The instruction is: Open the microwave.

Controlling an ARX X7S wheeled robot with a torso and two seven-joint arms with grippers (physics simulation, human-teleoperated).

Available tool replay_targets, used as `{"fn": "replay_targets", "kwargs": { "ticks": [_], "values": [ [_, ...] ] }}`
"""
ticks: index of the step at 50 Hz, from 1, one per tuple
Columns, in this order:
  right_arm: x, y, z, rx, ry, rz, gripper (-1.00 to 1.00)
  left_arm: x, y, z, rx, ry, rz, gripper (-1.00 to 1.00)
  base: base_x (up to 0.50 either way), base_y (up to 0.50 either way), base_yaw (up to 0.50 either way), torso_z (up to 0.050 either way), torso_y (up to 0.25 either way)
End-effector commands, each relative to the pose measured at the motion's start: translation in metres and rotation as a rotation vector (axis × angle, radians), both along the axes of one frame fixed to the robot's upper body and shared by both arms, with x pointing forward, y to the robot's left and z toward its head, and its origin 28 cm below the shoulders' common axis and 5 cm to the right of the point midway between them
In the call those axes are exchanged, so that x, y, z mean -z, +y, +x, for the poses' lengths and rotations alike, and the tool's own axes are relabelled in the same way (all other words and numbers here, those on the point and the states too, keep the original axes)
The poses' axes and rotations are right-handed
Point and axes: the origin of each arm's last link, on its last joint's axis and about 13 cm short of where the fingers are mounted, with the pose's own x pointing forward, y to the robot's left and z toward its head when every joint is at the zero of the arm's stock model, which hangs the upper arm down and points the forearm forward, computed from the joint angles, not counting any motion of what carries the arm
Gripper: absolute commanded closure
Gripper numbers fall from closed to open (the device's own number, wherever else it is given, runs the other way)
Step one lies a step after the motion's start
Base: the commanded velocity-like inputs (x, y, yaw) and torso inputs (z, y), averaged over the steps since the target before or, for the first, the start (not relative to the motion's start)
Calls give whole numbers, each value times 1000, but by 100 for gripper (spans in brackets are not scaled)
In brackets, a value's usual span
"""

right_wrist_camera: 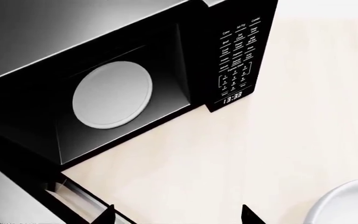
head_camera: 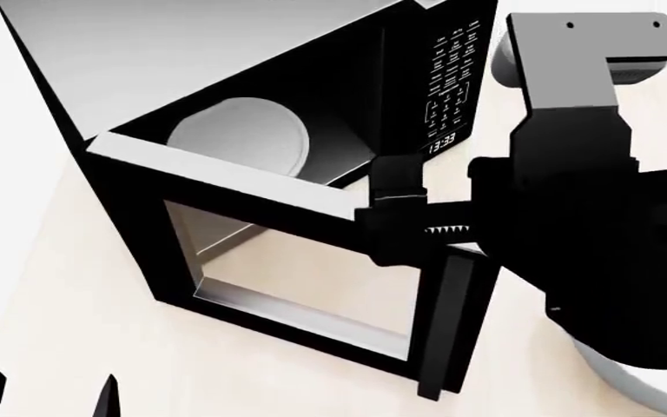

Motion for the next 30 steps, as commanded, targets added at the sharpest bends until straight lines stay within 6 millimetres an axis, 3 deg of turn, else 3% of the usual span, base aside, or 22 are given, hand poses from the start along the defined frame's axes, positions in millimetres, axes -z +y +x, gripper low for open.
{"fn": "replay_targets", "kwargs": {
  "ticks": [1,30],
  "values": [
    [43,15,-4,-149,193,-38,-100,0,0,0,1,0,1,-100,0,3,4,0,-10],
    [62,26,-18,-240,226,-20,-100,0,-1,-1,3,2,-1,-100,1,3,5,-4,-11]
  ]
}}
